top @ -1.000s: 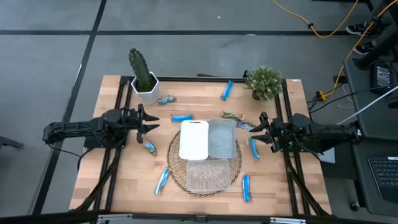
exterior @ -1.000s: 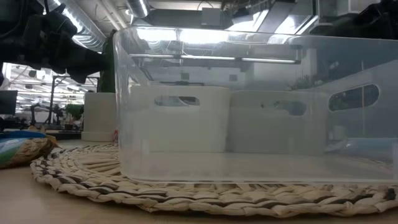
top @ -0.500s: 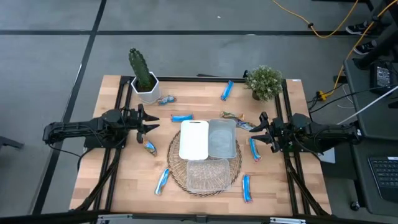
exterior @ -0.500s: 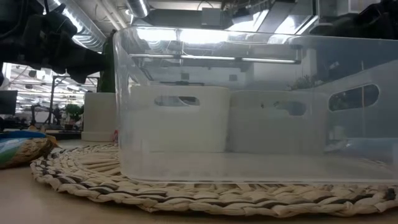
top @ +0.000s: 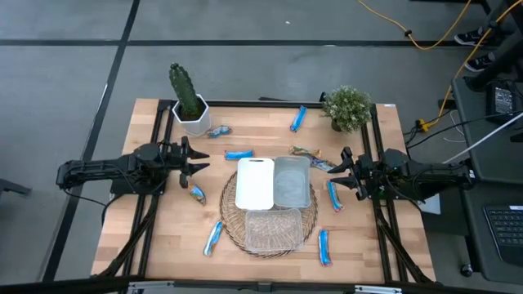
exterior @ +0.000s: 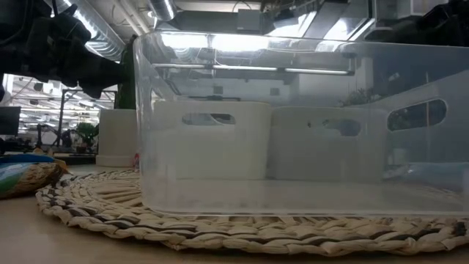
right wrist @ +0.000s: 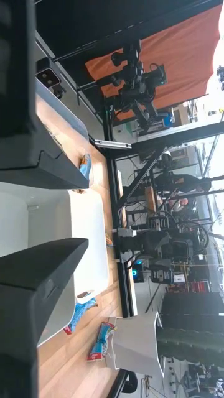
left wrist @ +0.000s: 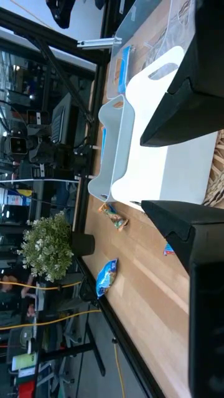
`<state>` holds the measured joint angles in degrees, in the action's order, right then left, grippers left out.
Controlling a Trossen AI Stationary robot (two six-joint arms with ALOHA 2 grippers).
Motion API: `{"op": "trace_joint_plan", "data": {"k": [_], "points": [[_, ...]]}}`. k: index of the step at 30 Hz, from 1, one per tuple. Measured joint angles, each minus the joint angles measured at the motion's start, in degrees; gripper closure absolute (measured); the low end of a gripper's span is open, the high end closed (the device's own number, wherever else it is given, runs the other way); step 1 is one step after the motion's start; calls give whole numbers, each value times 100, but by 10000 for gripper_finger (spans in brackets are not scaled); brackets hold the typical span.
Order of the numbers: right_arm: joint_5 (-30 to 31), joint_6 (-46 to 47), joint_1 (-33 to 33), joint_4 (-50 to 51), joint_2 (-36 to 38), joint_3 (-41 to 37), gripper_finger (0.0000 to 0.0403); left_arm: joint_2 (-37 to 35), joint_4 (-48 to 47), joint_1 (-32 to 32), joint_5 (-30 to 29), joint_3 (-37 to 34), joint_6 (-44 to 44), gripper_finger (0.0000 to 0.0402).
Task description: Pick and place Granola Bars by type
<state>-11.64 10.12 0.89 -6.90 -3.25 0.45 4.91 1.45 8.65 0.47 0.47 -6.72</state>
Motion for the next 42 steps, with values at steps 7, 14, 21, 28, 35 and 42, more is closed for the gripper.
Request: {"op": "trace_joint_plan", "data": {"k": [7,14,21,28,35,42], "points": [[1,1,2,0,0,0,262,2,0,2,-2,2,0,258],[0,1,0,-2,0,0,262,0,2,2,-2,0,0,258],[2,7,0,-3,0,0,262,2,141,0,-121,0,-2,258],[146,109,0,-146,2,0,262,2,673,2,-256,0,-84,258],[225,-40,4,-224,2,0,262,0,1888,2,-284,1,-1094,258],[838,-301,4,-936,2,0,262,0,2995,1,-947,1,-1518,258]]}}
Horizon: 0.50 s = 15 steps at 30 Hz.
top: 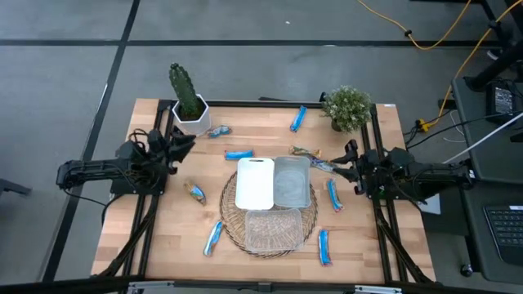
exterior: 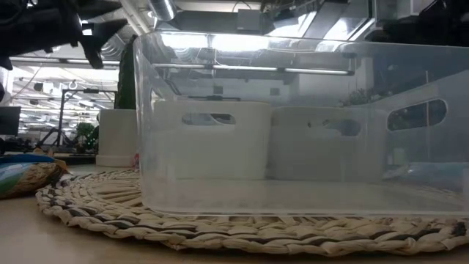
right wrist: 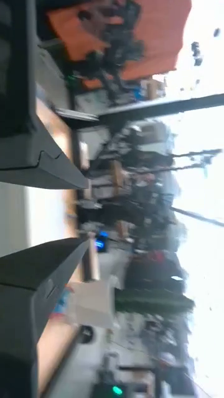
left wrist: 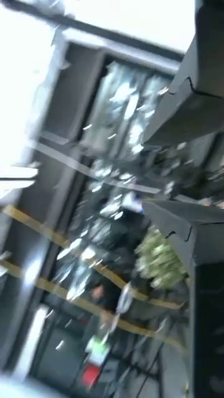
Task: Pick and place Granola Bars by type
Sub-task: Put the red granola bar into the white bin
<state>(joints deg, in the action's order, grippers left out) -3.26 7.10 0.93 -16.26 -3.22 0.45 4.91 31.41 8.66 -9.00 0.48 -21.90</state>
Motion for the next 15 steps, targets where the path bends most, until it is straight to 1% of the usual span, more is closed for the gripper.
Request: {"op": "trace_joint_plan", "data": {"k": [2,6,7,9,12,15], "points": [[215,-6,0,-275,0,0,262,0,123,1,-672,-1,116,258],[1103,243,0,-574,-2,0,262,0,146,1,-2293,-1,393,258],[1247,287,2,-636,-2,2,262,0,143,1,-2584,-1,491,258],[1477,196,2,-686,-2,1,262,9,147,1,-2814,-1,633,258],[1567,-3,2,-601,-14,109,262,25,144,5,-2776,99,689,258],[1568,-129,2,-141,-61,385,262,145,-41,5,-2724,555,921,258]]}}
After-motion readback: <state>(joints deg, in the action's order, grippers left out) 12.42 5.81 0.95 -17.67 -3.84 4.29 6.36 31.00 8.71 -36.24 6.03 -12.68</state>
